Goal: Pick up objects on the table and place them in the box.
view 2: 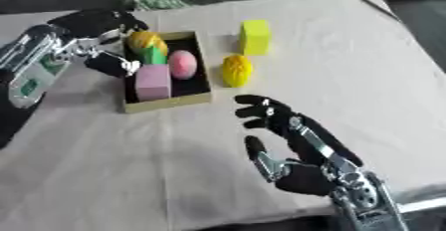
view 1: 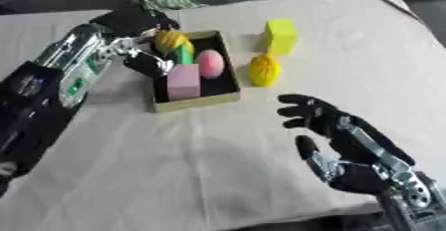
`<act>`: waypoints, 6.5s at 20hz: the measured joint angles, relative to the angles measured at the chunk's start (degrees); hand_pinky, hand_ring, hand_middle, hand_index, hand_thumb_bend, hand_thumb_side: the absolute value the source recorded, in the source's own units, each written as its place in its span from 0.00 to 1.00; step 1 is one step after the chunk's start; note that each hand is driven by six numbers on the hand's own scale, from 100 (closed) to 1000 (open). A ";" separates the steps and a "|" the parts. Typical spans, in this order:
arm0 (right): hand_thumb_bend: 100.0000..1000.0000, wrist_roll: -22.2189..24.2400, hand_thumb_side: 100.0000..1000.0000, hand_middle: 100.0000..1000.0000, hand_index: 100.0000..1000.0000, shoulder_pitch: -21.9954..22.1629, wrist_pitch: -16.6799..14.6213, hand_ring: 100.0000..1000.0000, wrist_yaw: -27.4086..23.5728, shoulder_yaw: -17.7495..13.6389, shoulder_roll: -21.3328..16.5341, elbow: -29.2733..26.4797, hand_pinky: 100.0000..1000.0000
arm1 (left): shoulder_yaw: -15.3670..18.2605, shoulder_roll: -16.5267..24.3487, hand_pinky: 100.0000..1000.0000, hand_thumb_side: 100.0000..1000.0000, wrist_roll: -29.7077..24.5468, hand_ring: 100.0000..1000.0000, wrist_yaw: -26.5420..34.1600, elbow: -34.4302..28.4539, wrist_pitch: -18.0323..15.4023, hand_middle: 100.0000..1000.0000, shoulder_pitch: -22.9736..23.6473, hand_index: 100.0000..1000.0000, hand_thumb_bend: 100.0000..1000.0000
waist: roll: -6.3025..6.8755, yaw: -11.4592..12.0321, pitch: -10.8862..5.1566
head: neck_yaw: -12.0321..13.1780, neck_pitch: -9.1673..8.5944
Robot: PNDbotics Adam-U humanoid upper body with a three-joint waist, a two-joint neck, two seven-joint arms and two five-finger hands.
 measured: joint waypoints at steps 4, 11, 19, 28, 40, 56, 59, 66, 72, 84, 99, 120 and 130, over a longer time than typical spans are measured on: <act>0.00 -1.29 0.26 0.91 0.83 -0.40 -1.10 0.89 1.11 -1.10 -3.72 -1.28 0.81 | 2.76 4.17 0.80 0.28 3.30 0.72 3.52 -5.76 -2.00 0.71 3.05 0.88 0.00 | -0.16 1.11 -0.01 | -0.77 0.00; 0.00 -2.81 0.18 0.90 0.89 -3.68 -4.37 0.88 5.95 -1.94 -12.73 -1.73 0.81 | 7.76 6.32 0.80 0.50 9.22 0.70 9.52 -15.43 -2.15 0.64 12.21 0.84 0.00 | -0.48 3.55 0.09 | -2.16 -0.03; 0.00 -3.37 0.11 0.92 0.93 -9.83 -5.28 0.89 11.34 -0.39 -23.82 0.93 0.81 | 9.37 0.12 0.80 0.60 16.27 0.69 16.57 -26.82 3.03 0.60 23.62 0.83 0.00 | -0.11 6.17 0.29 | -4.42 -0.11; 0.00 -2.73 0.11 0.96 0.95 -18.01 -6.85 0.91 13.60 2.18 -30.74 10.31 0.82 | 10.61 -6.72 0.79 0.67 22.48 0.68 24.46 -35.60 7.03 0.59 36.05 0.82 0.00 | 1.04 8.36 -0.10 | -6.46 -0.32; 0.00 -2.91 0.11 0.95 0.95 -23.70 -9.40 0.91 19.18 4.31 -30.02 20.89 0.82 | 12.85 -10.63 0.79 0.71 24.65 0.67 35.21 -35.82 4.80 0.58 41.22 0.82 0.00 | 2.02 10.30 -0.69 | -7.57 -0.06; 0.00 -12.11 0.11 0.98 0.98 -31.24 -5.96 0.93 25.71 2.08 -26.81 35.92 0.84 | 14.35 -12.73 0.79 0.75 21.11 0.68 46.76 -35.83 5.84 0.58 41.56 0.83 0.00 | 2.74 12.82 -0.69 | -9.95 0.01; 0.00 -14.36 0.11 0.98 0.98 -31.87 -5.82 0.94 25.74 1.43 -27.22 37.08 0.85 | 14.35 -12.76 0.79 0.75 20.75 0.68 46.83 -35.83 5.96 0.58 41.57 0.83 0.00 | 2.70 13.45 -0.69 | -10.62 -0.01; 0.00 -16.62 0.11 1.00 0.99 -33.74 -5.42 1.00 25.70 -0.43 -28.69 40.45 0.90 | 14.33 -13.25 0.79 0.76 20.07 0.67 46.83 -35.83 6.25 0.58 41.55 0.83 0.00 | 2.48 15.07 -0.36 | -12.53 -0.59; 0.00 -16.61 0.11 1.00 0.99 -35.46 -5.58 1.00 25.67 -2.39 -28.79 46.87 0.92 | 14.01 -13.74 0.79 0.76 19.30 0.67 46.83 -35.83 6.21 0.58 41.52 0.83 0.00 | 2.65 16.50 -0.34 | -14.23 -0.98; 0.00 -15.88 0.34 1.00 1.00 -35.83 -7.13 1.00 22.82 -5.57 -28.98 55.24 0.92 | 13.97 -14.26 0.79 0.76 18.04 0.67 46.83 -35.83 5.45 0.58 40.98 0.84 0.00 | 2.65 18.68 0.21 | -14.87 -1.61; 0.00 -13.67 0.40 1.00 1.00 -36.17 -9.93 1.00 20.40 -6.31 -29.04 59.17 0.90 | 13.76 -14.78 0.80 0.77 15.73 0.67 46.56 -35.83 4.92 0.58 40.98 0.85 0.00 | 2.35 19.28 0.60 | -14.81 -1.61; 0.00 -18.55 0.21 1.00 1.00 -36.22 -9.84 1.00 25.42 -6.70 -28.76 59.47 0.90 | 13.23 -15.21 0.80 0.77 14.08 0.68 46.25 -35.83 4.18 0.58 40.05 0.85 0.00 | 2.00 21.10 1.77 | -14.80 -2.58; 0.00 -22.07 0.18 1.00 1.00 -36.39 -8.98 0.99 27.36 -7.04 -28.77 60.00 0.88 | 12.92 -15.21 0.80 0.77 13.53 0.68 46.21 -35.83 3.76 0.58 39.54 0.85 0.00 | 1.47 22.10 2.53 | -14.77 -3.16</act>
